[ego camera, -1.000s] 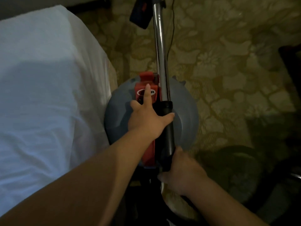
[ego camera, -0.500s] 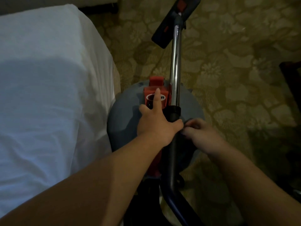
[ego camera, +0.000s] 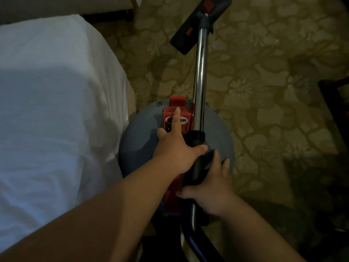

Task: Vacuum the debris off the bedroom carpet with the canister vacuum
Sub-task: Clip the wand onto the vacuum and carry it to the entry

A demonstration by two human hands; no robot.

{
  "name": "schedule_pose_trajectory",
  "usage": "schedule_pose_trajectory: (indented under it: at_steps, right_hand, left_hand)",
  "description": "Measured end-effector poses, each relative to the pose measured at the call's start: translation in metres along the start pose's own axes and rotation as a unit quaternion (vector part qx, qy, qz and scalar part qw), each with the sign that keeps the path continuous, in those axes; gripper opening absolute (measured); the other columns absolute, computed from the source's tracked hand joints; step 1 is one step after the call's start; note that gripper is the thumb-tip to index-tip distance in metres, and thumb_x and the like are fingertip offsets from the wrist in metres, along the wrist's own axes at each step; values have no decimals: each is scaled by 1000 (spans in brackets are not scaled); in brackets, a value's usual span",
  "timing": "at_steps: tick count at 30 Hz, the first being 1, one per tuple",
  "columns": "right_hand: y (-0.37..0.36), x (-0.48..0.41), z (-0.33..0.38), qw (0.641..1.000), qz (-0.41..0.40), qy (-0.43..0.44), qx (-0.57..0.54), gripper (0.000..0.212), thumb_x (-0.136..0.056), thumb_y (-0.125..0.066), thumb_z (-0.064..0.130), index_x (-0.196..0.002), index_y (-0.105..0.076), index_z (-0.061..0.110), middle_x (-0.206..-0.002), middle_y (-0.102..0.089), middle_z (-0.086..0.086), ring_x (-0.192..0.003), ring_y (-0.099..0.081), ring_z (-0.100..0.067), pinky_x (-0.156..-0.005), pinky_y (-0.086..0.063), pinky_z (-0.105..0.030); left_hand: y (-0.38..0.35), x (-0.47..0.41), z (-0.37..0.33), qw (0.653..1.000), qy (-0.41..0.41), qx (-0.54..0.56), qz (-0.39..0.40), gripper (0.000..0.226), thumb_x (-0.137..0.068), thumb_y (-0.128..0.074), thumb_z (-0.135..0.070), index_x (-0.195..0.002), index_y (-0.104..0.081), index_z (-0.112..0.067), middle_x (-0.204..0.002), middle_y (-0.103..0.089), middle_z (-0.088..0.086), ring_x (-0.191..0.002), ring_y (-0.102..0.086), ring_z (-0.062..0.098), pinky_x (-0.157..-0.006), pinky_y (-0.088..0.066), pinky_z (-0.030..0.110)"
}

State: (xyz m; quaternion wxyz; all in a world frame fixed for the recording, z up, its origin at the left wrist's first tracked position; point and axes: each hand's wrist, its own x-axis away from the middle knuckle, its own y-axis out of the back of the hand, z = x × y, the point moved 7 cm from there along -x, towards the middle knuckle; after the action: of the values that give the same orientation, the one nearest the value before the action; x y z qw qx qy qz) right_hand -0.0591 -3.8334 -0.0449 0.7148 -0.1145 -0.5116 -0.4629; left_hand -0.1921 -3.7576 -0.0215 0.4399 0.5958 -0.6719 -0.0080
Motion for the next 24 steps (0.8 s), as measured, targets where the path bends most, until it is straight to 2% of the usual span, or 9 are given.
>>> schedule_pose_trajectory:
  at_steps: [3,7,12,14,16,18,21,23,24]
  right_hand:
    - [3,-14,18,999,-38,-30,0,151,-73,-92,38,-154,36,46,-163,46,0,-156,26,-44,-125,-13,-63]
    - [18,-34,35,999,-29,-12,3,154,-72,-93,42,-152,38,49,-160,51,1,-152,32,-49,-123,-14,-67]
    - [47,-55,62,999,-24,-6,48,158,-70,-95,50,-150,42,49,-159,52,-3,-153,29,-50,-124,-12,-66]
    - [58,-64,76,998,-26,-2,65,157,-70,-94,48,-150,41,48,-160,50,-5,-153,27,-52,-124,-13,-66]
    - [68,-74,91,996,-32,0,78,157,-70,-94,48,-151,40,48,-162,49,-5,-154,25,-52,-123,-14,-67]
    - [77,-85,106,995,-37,2,90,157,-69,-95,50,-152,39,48,-163,47,-5,-155,23,-52,-123,-15,-68]
    - [89,-107,129,994,-42,12,101,157,-68,-95,52,-151,39,49,-163,46,-6,-154,22,-53,-121,-15,-71]
    - [97,-122,143,993,-47,17,103,158,-66,-94,53,-150,39,51,-163,47,-5,-154,22,-54,-120,-15,-72]
    - [102,-131,150,993,-47,19,106,158,-66,-94,54,-149,40,51,-163,47,-5,-154,23,-54,-120,-15,-73]
  left_hand:
    - [4,-9,-5,1000,0,-10,1,123,-77,-80,-55,-147,20,-60,-155,-10,8,-123,-47,29,-87,-42,30]
    - [16,-31,-21,1000,-2,-18,-3,123,-77,-80,-55,-150,18,-56,-155,-14,11,-126,-46,32,-87,-39,31]
    - [28,-61,-44,999,-6,-46,-7,120,-79,-76,-60,-150,21,-54,-156,-13,14,-122,-48,33,-86,-41,32]
    - [36,-76,-51,998,-2,-57,-8,111,-84,-67,-63,-150,22,-54,-158,-10,15,-122,-50,35,-90,-43,34]
    - [46,-96,-55,999,6,-52,-3,90,-95,-50,-63,-148,22,-57,-162,-5,16,-120,-51,33,-97,-43,35]
    - [58,-115,-59,997,-9,-76,3,70,-100,-31,-61,-146,21,-60,-163,-9,17,-120,-50,34,-108,-40,45]
    - [88,-135,-58,972,-63,-208,-93,62,-100,-21,-65,-151,14,-55,-161,-24,13,-139,-34,39,-114,-27,58]
    - [102,-142,-45,962,-35,-221,-156,71,-93,-19,-77,-154,10,-52,-162,-17,10,-146,-19,39,-116,-20,59]
    - [105,-148,-36,968,2,-194,-157,77,-87,-16,-85,-153,9,-54,-165,-7,7,-149,-10,41,-118,-14,62]
